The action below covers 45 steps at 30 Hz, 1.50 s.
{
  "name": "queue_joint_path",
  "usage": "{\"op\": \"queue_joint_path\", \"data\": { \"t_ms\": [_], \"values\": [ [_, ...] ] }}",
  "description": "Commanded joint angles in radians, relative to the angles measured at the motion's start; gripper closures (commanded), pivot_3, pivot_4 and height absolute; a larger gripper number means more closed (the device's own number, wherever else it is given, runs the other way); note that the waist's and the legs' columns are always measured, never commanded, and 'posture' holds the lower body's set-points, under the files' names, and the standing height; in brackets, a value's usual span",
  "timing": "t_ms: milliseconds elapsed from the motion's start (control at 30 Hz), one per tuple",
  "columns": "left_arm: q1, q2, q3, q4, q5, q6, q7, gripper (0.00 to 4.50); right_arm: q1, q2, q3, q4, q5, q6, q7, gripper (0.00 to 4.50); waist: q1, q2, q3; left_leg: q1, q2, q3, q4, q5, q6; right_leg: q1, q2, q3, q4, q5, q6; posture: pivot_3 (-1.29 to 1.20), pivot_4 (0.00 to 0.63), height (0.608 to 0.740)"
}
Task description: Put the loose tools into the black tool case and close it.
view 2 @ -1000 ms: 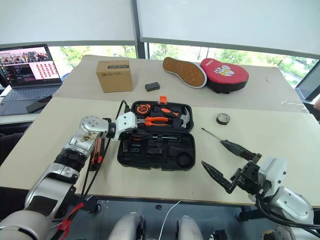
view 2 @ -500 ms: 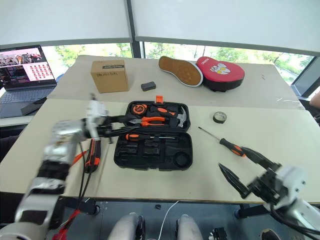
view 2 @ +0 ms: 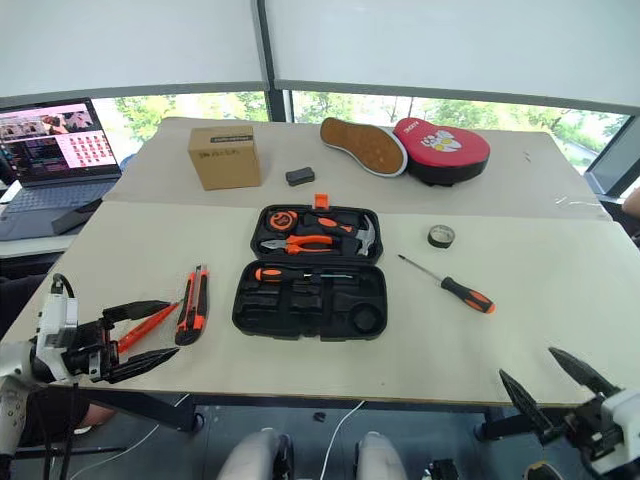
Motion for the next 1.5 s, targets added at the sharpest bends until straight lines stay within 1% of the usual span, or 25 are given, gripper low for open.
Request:
{"op": "queue_joint_path", "data": {
  "t_ms": [33, 67, 133, 200, 233, 333, 433, 500, 633, 667, 700, 733, 800, 833, 867, 900, 967, 1000, 1067, 1133, 1267, 1333, 1400, 1500],
  "values": [
    [-0.025, -0.002, -0.010, -0.116, -0.079, 0.060, 0.031, 0.03, -0.142, -0.159, 0.046, 0.008, -0.024, 0.143, -0.007, 0.00, 0.000, 0.000, 0.000, -0.001, 0.000, 0.001, 0.000, 0.000, 0.000, 0.000, 0.000, 0.000, 0.000, 0.000, 0.000, 0.00, 0.150, 0.740],
    [-0.038, -0.008, -0.029, -0.142, -0.092, 0.075, 0.040, 0.03, -0.219, -0.231, 0.086, 0.051, -0.050, 0.209, -0.002, 0.00, -0.001, 0.000, 0.000, -0.001, 0.000, 0.001, 0.000, 0.001, 0.001, 0.000, 0.001, 0.000, 0.000, 0.000, 0.000, 0.00, 0.150, 0.740],
    [-0.055, -0.017, -0.060, -0.179, -0.106, 0.098, 0.053, 0.03, -0.344, -0.327, 0.157, 0.134, -0.089, 0.287, 0.017, 0.00, -0.007, 0.001, 0.001, 0.000, -0.001, 0.003, 0.001, 0.005, 0.009, 0.000, 0.001, 0.002, 0.000, 0.001, 0.001, 0.00, 0.150, 0.740],
    [-0.066, -0.029, -0.086, -0.202, -0.109, 0.109, 0.067, 0.03, -0.453, -0.378, 0.229, 0.226, -0.114, 0.335, 0.052, 0.00, -0.008, 0.001, 0.001, -0.001, -0.001, 0.003, 0.000, 0.006, 0.010, 0.000, 0.002, 0.002, 0.000, 0.001, 0.001, 0.00, 0.150, 0.740],
    [-0.072, -0.034, -0.102, -0.213, -0.110, 0.118, 0.074, 0.03, -0.516, -0.399, 0.276, 0.280, -0.135, 0.346, 0.085, 0.00, -0.006, 0.001, 0.001, -0.001, -0.001, 0.002, 0.000, 0.005, 0.010, 0.000, 0.005, 0.001, 0.000, 0.003, 0.006, 0.00, 0.150, 0.740],
    [-0.077, -0.045, -0.133, -0.232, -0.110, 0.129, 0.084, 0.03, -0.648, -0.426, 0.387, 0.403, -0.194, 0.372, 0.153, 0.00, -0.003, 0.001, 0.001, -0.003, -0.001, 0.001, 0.000, 0.004, 0.010, -0.001, 0.008, 0.001, -0.001, 0.004, 0.008, 0.00, 0.150, 0.740],
    [-0.087, -0.045, -0.158, -0.234, -0.101, 0.126, 0.079, 0.03, -0.777, -0.426, 0.482, 0.536, -0.268, 0.403, 0.172, 0.00, -0.002, 0.002, 0.001, -0.005, -0.001, 0.000, 0.000, 0.004, 0.010, -0.003, 0.010, 0.000, -0.001, 0.003, 0.008, 0.00, 0.150, 0.740],
    [-0.093, -0.043, -0.166, -0.233, -0.098, 0.123, 0.078, 0.03, -0.832, -0.423, 0.519, 0.598, -0.307, 0.400, 0.174, 0.00, -0.003, 0.002, 0.002, -0.006, -0.001, 0.001, 0.000, 0.004, 0.010, -0.003, 0.010, 0.001, -0.001, 0.003, 0.009, 0.00, 0.150, 0.740],
    [-0.107, -0.035, -0.176, -0.245, -0.099, 0.125, 0.077, 0.03, -0.912, -0.406, 0.575, 0.696, -0.341, 0.404, 0.230, 0.00, -0.005, 0.002, 0.002, -0.005, -0.001, 0.001, 0.000, 0.004, 0.010, -0.003, 0.010, 0.001, -0.001, 0.003, 0.009, 0.00, 0.150, 0.740],
    [-0.110, -0.037, -0.175, -0.245, -0.101, 0.125, 0.082, 0.00, -0.924, -0.395, 0.577, 0.717, -0.343, 0.384, 0.232, 0.50, -0.006, 0.002, 0.002, -0.005, -0.001, 0.001, 0.000, 0.004, 0.010, -0.003, 0.010, 0.001, -0.001, 0.003, 0.009, 0.00, 0.150, 0.740],
    [-0.110, -0.041, -0.175, -0.246, -0.103, 0.125, 0.088, 0.00, -0.931, -0.389, 0.578, 0.733, -0.348, 0.371, 0.232, 0.70, -0.007, 0.002, 0.002, -0.005, -0.001, 0.001, 0.000, 0.004, 0.010, -0.002, 0.010, 0.001, -0.001, 0.003, 0.009, 0.00, 0.150, 0.740],
    [-0.110, -0.044, -0.175, -0.246, -0.105, 0.128, 0.092, 0.00, -0.936, -0.386, 0.585, 0.748, -0.356, 0.364, 0.238, 1.13, -0.007, 0.002, 0.002, -0.005, -0.001, 0.001, 0.000, 0.004, 0.010, -0.002, 0.010, 0.001, -0.001, 0.003, 0.009, 0.00, 0.150, 0.740],
    [-0.108, -0.046, -0.182, -0.244, -0.103, 0.126, 0.090, 0.00, -0.942, -0.382, 0.593, 0.769, -0.370, 0.335, 0.248, 1.72, -0.008, 0.002, 0.002, -0.005, -0.001, 0.001, 0.000, 0.004, 0.010, -0.002, 0.010, 0.001, -0.001, 0.003, 0.009, 0.00, 0.150, 0.740],
    [-0.109, -0.046, -0.185, -0.242, -0.103, 0.126, 0.088, 0.00, -0.947, -0.380, 0.594, 0.779, -0.374, 0.328, 0.253, 2.17, -0.009, 0.002, 0.002, -0.005, -0.001, 0.001, 0.000, 0.004, 0.010, -0.002, 0.010, 0.001, -0.001, 0.003, 0.009, 0.00, 0.150, 0.740],
    [-0.112, -0.044, -0.188, -0.239, -0.102, 0.126, 0.083, 0.00, -0.953, -0.379, 0.594, 0.788, -0.378, 0.322, 0.257, 2.40, -0.010, 0.002, 0.002, -0.005, -0.001, 0.001, 0.000, 0.004, 0.010, -0.002, 0.010, 0.001, -0.001, 0.003, 0.009, 0.00, 0.150, 0.740],
    [-0.115, -0.042, -0.189, -0.237, -0.102, 0.126, 0.081, 0.00, -0.960, -0.379, 0.592, 0.798, -0.381, 0.311, 0.260, 2.87, -0.010, 0.002, 0.002, -0.005, -0.001, 0.001, 0.000, 0.004, 0.010, -0.002, 0.010, 0.001, -0.001, 0.004, 0.009, 0.00, 0.150, 0.740],
    [-0.126, -0.044, -0.183, -0.233, -0.107, 0.128, 0.087, 0.00, -0.970, -0.386, 0.578, 0.812, -0.380, 0.290, 0.264, 3.47, -0.010, 0.002, 0.002, -0.005, -0.001, 0.001, 0.000, 0.004, 0.010, -0.002, 0.010, 0.001, -0.001, 0.004, 0.009, 0.00, 0.150, 0.740],
    [-0.130, -0.049, -0.179, -0.231, -0.110, 0.128, 0.095, 0.00, -0.971, -0.391, 0.567, 0.812, -0.376, 0.266, 0.270, 3.48, -0.009, 0.002, 0.002, -0.005, -0.001, 0.001, 0.000, 0.004, 0.010, -0.002, 0.010, 0.001, -0.001, 0.004, 0.010, 0.00, 0.150, 0.740],
    [-0.142, -0.058, -0.170, -0.222, -0.114, 0.128, 0.110, 0.00, -0.959, -0.406, 0.531, 0.761, -0.322, 0.242, 0.335, 3.48, -0.009, 0.002, 0.002, -0.005, -0.001, 0.001, 0.000, 0.004, 0.010, -0.002, 0.010, 0.001, -0.001, 0.004, 0.010, 0.00, 0.150, 0.740],
    [-0.149, -0.066, -0.154, -0.218, -0.120, 0.129, 0.135, 0.00, -0.942, -0.416, 0.493, 0.685, -0.268, 0.199, 0.396, 3.48, -0.010, 0.004, 0.003, -0.005, -0.001, 0.001, 0.000, 0.004, 0.010, -0.002, 0.010, 0.001, -0.001, 0.004, 0.010, 0.00, 0.150, 0.740],
    [-0.102, -0.072, -0.099, -0.226, -0.130, 0.131, 0.187, 0.00, -0.914, -0.420, 0.461, 0.505, -0.198, 0.205, 0.459, 3.48, -0.020, 0.005, 0.004, -0.005, 0.000, 0.001, 0.000, 0.004, 0.010, -0.002, 0.010, 0.001, -0.001, 0.004, 0.010, 0.00, 0.150, 0.740],
    [-0.068, -0.084, -0.061, -0.205, -0.121, 0.117, 0.221, 0.00, -0.940, -0.404, 0.497, 0.425, -0.189, 0.232, 0.475, 3.48, -0.022, 0.005, 0.004, -0.004, 0.001, 0.001, 0.000, 0.003, 0.010, -0.002, 0.011, 0.001, -0.001, 0.004, 0.010, 0.00, 0.150, 0.740],
    [-0.016, -0.092, -0.026, -0.177, -0.100, 0.094, 0.233, 0.00, -1.007, -0.356, 0.572, 0.350, -0.197, 0.278, 0.475, 3.48, -0.031, 0.005, 0.004, -0.003, 0.001, 0.001, 0.000, 0.003, 0.009, -0.002, 0.011, 0.002, -0.001, 0.004, 0.010, 0.00, 0.150, 0.740],
    [0.041, -0.099, 0.003, -0.161, -0.082, 0.068, 0.239, 0.00, -1.123, -0.261, 0.697, 0.317, -0.268, 0.340, 0.441, 3.48, -0.043, 0.005, 0.004, -0.002, 0.003, 0.001, 0.000, 0.003, 0.008, -0.003, 0.013, 0.003, 0.000, 0.005, 0.008, 0.00, 0.150, 0.740]
  ]
}}
